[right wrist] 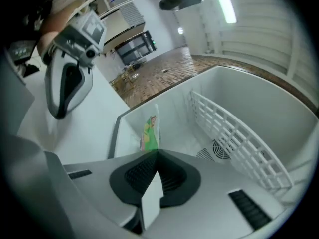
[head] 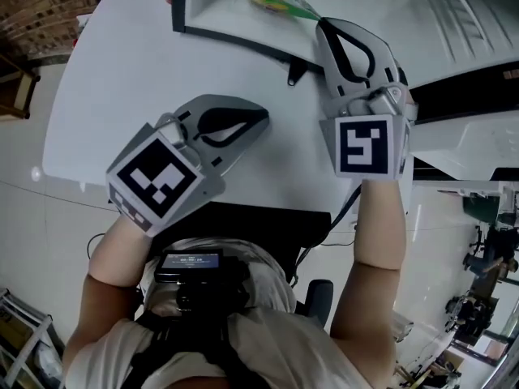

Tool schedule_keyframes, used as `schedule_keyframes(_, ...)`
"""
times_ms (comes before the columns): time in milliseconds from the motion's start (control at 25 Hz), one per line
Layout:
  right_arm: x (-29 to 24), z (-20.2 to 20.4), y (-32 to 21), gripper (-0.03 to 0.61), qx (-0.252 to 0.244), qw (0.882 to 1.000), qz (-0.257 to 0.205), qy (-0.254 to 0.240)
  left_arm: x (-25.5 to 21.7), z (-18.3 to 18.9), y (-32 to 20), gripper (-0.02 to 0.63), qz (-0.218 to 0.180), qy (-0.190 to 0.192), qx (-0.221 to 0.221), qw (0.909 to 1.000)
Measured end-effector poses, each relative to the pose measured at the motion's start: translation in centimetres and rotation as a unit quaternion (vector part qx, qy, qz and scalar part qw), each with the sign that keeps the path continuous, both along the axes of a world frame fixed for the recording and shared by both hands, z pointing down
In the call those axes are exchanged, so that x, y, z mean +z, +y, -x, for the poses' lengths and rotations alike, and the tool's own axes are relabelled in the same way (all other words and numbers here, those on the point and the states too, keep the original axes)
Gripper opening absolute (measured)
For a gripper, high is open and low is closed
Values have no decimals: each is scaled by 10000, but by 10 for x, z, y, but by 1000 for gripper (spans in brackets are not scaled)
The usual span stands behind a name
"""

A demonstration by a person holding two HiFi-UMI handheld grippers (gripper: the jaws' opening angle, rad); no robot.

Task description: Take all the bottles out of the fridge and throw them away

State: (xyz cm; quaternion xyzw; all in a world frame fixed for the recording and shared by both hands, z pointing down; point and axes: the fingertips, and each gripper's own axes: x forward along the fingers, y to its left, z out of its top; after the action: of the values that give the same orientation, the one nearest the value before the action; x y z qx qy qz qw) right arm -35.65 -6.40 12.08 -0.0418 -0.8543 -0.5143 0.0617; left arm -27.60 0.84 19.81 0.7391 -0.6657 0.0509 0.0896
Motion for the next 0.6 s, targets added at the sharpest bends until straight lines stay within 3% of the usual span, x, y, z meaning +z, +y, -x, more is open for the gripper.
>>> schedule_keyframes(200,-4,-54,2,3,-150,9873,1579,-90,-2,-7,2,12,13,1,71,10000)
schedule_keyframes(440,9,-100,7,3,-602,9461,3184,1,1,-19,-14,14,-202,-290,469,9983)
schedule_keyframes(600,13,-145,-9,3,-494,9267,3725,-57,-3,-56,-27,14,-251,-272,762,9964)
